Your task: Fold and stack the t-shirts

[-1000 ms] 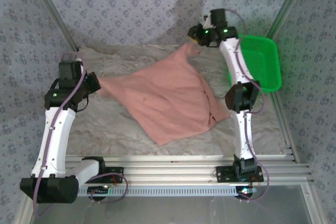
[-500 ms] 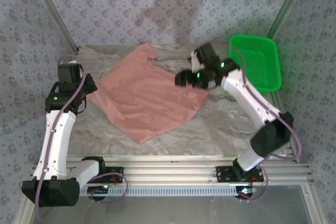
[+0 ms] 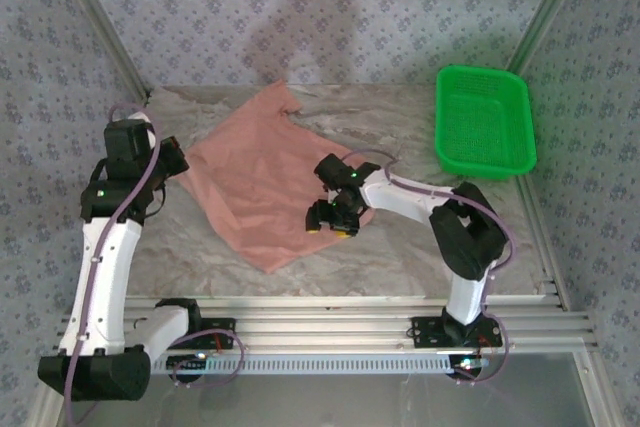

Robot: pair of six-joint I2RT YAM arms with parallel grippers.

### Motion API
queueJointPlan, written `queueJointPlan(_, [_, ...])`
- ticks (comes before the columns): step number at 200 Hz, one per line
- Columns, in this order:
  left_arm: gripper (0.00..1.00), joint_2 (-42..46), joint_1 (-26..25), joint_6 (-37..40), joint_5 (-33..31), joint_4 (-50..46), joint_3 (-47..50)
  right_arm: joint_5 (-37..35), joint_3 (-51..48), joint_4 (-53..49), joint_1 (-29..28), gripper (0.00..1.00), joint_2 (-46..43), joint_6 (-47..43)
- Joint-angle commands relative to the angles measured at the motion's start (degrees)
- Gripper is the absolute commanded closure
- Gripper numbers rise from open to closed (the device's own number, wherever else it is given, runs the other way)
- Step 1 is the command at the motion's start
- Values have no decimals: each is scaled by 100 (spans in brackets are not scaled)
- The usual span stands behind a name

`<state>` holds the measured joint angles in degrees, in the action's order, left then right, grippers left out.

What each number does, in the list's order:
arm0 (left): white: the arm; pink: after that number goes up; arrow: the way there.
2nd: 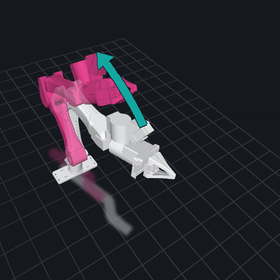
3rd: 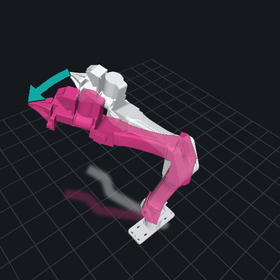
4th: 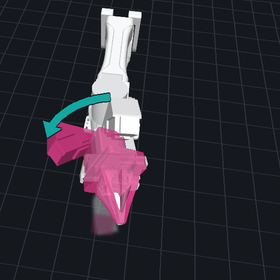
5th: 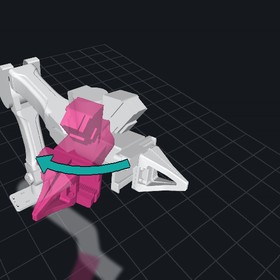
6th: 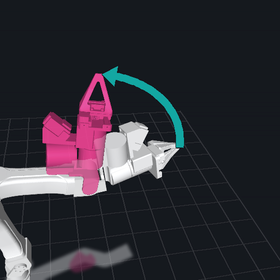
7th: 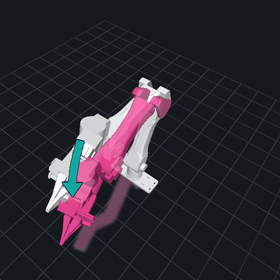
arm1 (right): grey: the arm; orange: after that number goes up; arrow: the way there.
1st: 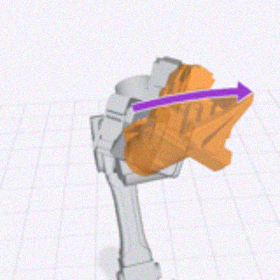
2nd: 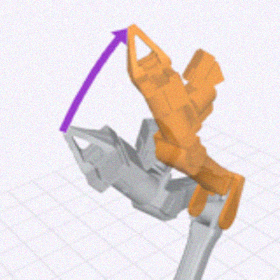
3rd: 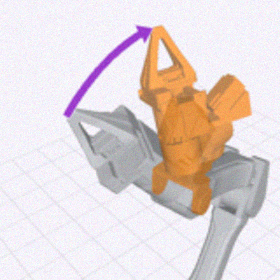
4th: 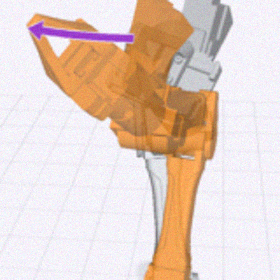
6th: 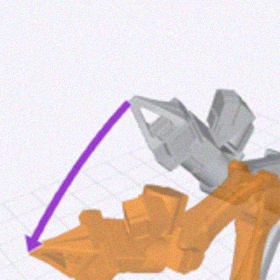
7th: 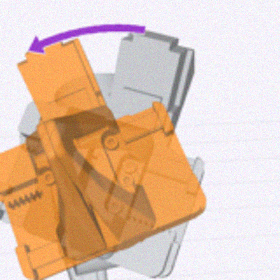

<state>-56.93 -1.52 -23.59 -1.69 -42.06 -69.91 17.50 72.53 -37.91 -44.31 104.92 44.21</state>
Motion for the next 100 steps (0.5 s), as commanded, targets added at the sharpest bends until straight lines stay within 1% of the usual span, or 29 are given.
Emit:
queueJointPlan(1, [100,212,-16,39,95,-79,-318,-222,312,-202,-12,31,411,237])
queueJointPlan(17, [100,252,-17,74,92,-157,-429,-406,555,-254,-17,36,677,219])
queueJointPlan(29, [100,276,-16,91,90,-193,-505,-415,731,-430,-40,39,899,159])
queueJointPlan(45, [100,300,-24,92,114,-230,-582,-451,874,-437,-25,47,1164,128])
queueJointPlan(61, [100,333,-24,92,125,-265,-642,-509,1061,-555,-26,61,1413,42])
queueJointPlan(75, [100,372,-24,109,126,-316,-703,-519,1123,-578,-14,77,1486,20])
queueJointPlan(84, [100,392,-24,122,125,-352,-759,-519,1132,-555,22,87,1448,-5])
queueJointPlan(100, [100,417,-29,166,117,-415,-889,-544,1143,-505,96,99,1130,-91])
